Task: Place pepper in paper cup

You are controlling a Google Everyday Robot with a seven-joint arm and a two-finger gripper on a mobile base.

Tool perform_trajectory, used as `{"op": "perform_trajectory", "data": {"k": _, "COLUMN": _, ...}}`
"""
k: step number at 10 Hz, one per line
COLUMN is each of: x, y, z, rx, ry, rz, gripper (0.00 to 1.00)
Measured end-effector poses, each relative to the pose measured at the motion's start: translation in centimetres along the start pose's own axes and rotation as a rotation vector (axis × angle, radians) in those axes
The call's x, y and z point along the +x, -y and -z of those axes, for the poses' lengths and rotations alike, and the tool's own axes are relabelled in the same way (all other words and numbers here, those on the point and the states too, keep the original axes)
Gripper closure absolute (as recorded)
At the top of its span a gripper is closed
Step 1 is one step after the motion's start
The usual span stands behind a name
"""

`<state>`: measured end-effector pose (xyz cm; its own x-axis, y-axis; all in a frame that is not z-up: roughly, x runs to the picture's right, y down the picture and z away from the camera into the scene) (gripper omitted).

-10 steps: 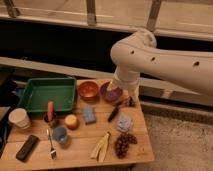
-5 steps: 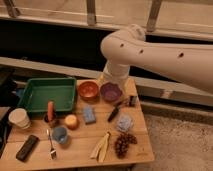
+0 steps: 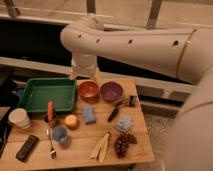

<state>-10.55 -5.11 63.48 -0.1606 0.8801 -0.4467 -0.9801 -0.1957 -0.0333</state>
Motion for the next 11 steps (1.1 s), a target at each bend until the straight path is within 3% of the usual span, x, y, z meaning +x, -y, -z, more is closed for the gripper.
{"op": "perform_trajectory", "data": {"k": 3, "x": 1.3, "y": -7.9, "z": -0.4, "rx": -0.026, "ry": -0.007, "rz": 0.145, "gripper": 0.26}}
{"op": "perform_trajectory", "data": {"k": 4, "x": 1.6, "y": -9.0, "z": -0.4, "rx": -0.032, "ry": -0.007, "rz": 0.166, "gripper": 0.26}}
{"op": "perform_trajectory", "data": {"k": 9, "x": 1.5, "y": -8.7, "z": -0.4, "rx": -0.025, "ry": -0.007, "rz": 0.165, "gripper": 0.26}}
{"op": "perform_trajectory", "data": {"k": 11, "x": 1.8, "y": -9.3, "z": -0.5, "rx": -0.017, "ry": -0.010, "rz": 0.201, "gripper": 0.26}}
